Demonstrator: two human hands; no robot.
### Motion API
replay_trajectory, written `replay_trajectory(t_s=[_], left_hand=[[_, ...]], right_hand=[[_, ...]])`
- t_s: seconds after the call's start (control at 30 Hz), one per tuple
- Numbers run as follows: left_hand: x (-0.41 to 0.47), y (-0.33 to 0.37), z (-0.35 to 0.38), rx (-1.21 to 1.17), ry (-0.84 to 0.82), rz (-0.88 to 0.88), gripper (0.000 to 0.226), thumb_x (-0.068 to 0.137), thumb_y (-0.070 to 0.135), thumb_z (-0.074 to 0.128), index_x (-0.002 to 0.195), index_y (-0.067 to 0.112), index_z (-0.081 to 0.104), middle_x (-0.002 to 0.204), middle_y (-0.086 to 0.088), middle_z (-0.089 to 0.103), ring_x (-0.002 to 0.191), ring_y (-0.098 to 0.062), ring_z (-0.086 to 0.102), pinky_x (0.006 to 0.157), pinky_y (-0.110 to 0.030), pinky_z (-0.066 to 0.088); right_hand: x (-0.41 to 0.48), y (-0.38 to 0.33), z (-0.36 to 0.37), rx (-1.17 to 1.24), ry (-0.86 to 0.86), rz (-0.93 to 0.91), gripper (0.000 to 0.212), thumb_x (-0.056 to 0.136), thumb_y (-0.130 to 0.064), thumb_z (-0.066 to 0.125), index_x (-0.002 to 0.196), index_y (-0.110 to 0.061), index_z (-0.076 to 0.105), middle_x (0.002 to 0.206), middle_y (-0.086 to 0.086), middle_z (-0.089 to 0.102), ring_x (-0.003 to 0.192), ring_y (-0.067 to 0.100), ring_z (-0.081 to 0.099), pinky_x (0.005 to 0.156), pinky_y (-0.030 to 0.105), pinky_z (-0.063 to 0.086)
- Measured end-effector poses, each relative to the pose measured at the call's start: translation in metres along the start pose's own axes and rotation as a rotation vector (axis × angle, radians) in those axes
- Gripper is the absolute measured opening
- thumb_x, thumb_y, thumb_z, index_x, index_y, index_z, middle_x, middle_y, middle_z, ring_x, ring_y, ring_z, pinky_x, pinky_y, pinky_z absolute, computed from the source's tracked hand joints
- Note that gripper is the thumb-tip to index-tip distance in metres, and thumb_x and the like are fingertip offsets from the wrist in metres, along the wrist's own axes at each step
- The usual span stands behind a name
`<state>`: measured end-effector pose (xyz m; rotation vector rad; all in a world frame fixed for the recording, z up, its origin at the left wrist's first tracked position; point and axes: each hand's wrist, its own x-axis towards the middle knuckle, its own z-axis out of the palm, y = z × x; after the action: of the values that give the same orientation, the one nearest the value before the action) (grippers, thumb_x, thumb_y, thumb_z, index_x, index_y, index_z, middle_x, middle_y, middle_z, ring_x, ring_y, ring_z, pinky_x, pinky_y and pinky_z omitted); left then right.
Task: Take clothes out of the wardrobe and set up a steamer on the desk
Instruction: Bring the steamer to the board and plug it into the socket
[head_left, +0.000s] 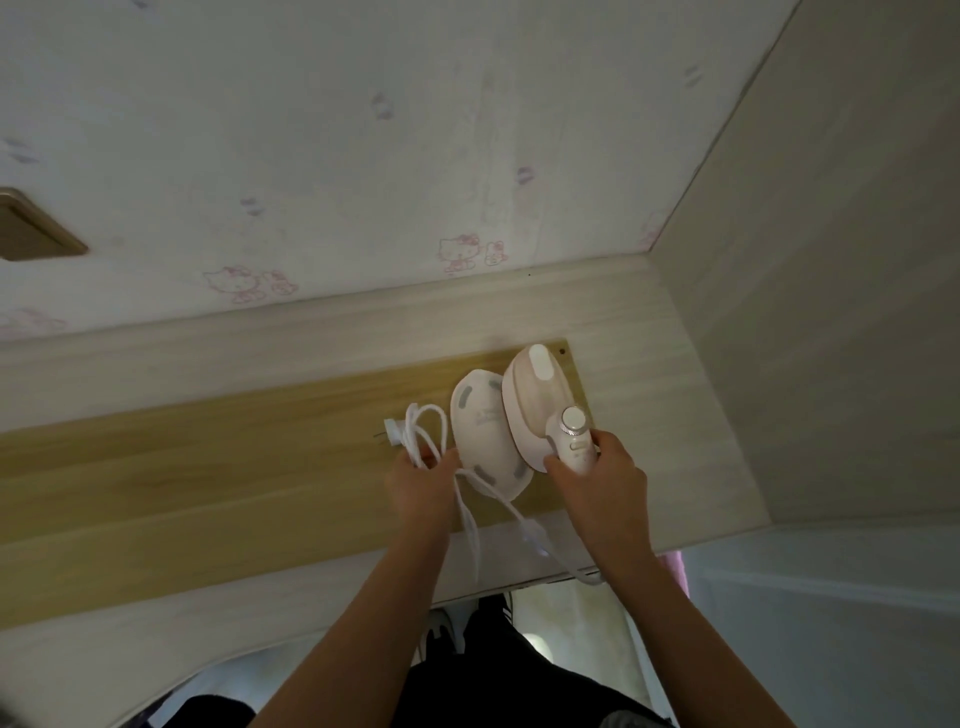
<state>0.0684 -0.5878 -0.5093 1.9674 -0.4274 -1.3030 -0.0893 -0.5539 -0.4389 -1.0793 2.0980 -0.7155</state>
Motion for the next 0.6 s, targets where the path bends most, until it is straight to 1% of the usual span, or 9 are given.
replay_trajectory(t_s=[0.1, 0.23, 0.27, 0.4, 0.5, 0.6], left_hand=[[-0.003, 0.002, -0.016, -0.029, 0.013, 0.031, 0.013, 0.082, 0.014, 0.071, 0.091, 0.006, 0.067, 0.081, -0.010, 0.068, 0.072, -0.022, 0.067, 0.059, -0.029, 0.051], [-0.006, 0.007, -0.037, -0.057, 0.037, 0.069, 0.014, 0.082, 0.015, 0.073, 0.089, 0.005, 0.067, 0.077, -0.007, 0.066, 0.068, -0.020, 0.064, 0.060, -0.030, 0.050], [-0.005, 0.008, -0.042, -0.064, 0.049, 0.071, 0.015, 0.081, 0.015, 0.074, 0.089, 0.005, 0.067, 0.075, -0.007, 0.065, 0.067, -0.020, 0.063, 0.059, -0.029, 0.049], [-0.005, 0.012, -0.056, -0.085, 0.095, 0.075, 0.020, 0.077, 0.017, 0.076, 0.090, 0.004, 0.067, 0.073, -0.005, 0.064, 0.066, -0.020, 0.063, 0.056, -0.027, 0.047], [-0.007, 0.016, -0.065, -0.101, 0.123, 0.084, 0.020, 0.076, 0.016, 0.077, 0.089, 0.004, 0.068, 0.074, -0.006, 0.066, 0.063, -0.018, 0.063, 0.053, -0.025, 0.046], [-0.011, 0.019, -0.071, -0.110, 0.118, 0.101, 0.019, 0.076, 0.015, 0.077, 0.088, 0.003, 0.069, 0.072, -0.007, 0.065, 0.062, -0.018, 0.062, 0.054, -0.025, 0.046]], right_hand=[[-0.005, -0.004, 0.010, -0.004, -0.014, -0.017, 0.038, 0.077, -0.030, 0.073, 0.109, -0.015, 0.059, 0.089, -0.003, 0.063, 0.078, 0.013, 0.061, 0.067, 0.026, 0.047], [-0.011, -0.009, 0.024, -0.033, -0.037, -0.031, 0.037, 0.079, -0.029, 0.070, 0.111, -0.015, 0.058, 0.090, -0.002, 0.065, 0.077, 0.014, 0.061, 0.058, 0.023, 0.043], [-0.012, -0.010, 0.028, -0.042, -0.037, -0.030, 0.037, 0.079, -0.029, 0.069, 0.112, -0.015, 0.058, 0.091, -0.002, 0.065, 0.077, 0.014, 0.061, 0.058, 0.023, 0.042], [-0.017, -0.012, 0.041, -0.072, -0.045, -0.025, 0.041, 0.081, -0.027, 0.068, 0.118, -0.013, 0.055, 0.096, 0.002, 0.066, 0.080, 0.017, 0.062, 0.064, 0.031, 0.050], [-0.019, -0.013, 0.048, -0.091, -0.047, -0.016, 0.045, 0.082, -0.027, 0.067, 0.121, -0.013, 0.053, 0.101, 0.004, 0.067, 0.084, 0.019, 0.063, 0.067, 0.035, 0.054], [-0.020, -0.011, 0.053, -0.121, -0.040, -0.009, 0.046, 0.083, -0.028, 0.066, 0.124, -0.013, 0.051, 0.102, 0.005, 0.067, 0.085, 0.021, 0.064, 0.066, 0.034, 0.054]])
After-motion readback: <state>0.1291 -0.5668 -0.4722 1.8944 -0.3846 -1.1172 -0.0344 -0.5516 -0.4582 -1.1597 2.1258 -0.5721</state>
